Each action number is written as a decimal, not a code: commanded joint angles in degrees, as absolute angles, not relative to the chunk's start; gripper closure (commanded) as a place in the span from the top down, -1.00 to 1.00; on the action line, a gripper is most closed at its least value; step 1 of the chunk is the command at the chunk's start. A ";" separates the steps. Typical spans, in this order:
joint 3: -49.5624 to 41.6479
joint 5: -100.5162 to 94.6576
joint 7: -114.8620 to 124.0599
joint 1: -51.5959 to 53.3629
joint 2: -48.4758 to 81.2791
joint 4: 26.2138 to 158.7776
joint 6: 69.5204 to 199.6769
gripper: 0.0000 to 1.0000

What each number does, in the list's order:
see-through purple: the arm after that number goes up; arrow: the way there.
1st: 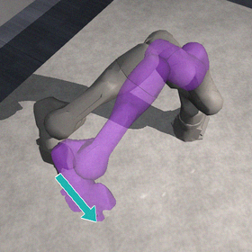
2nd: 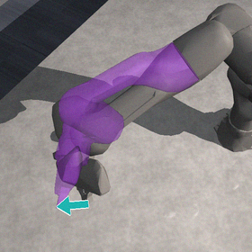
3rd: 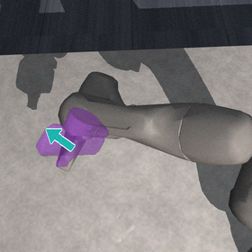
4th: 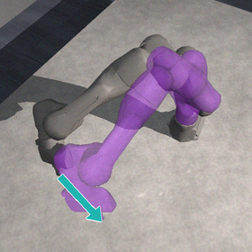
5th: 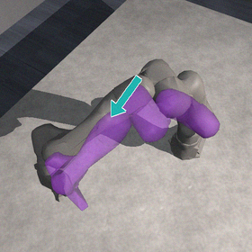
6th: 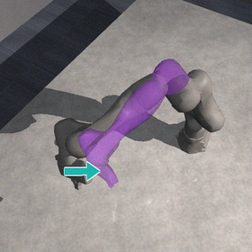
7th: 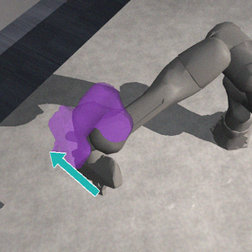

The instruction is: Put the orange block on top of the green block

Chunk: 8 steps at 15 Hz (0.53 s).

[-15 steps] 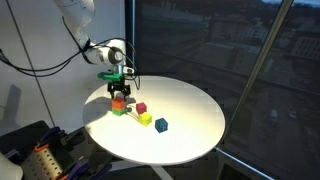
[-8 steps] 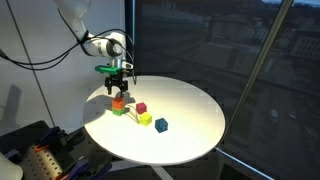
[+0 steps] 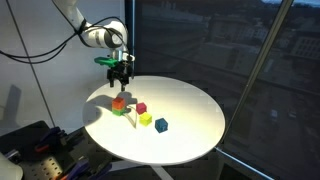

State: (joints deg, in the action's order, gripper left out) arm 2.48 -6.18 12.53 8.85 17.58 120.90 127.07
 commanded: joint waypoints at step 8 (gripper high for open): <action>2.20 -3.27 14.40 5.62 6.15 127.78 129.88 1.00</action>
State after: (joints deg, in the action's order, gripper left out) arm 2.22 -5.36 14.38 6.65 10.05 125.35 129.44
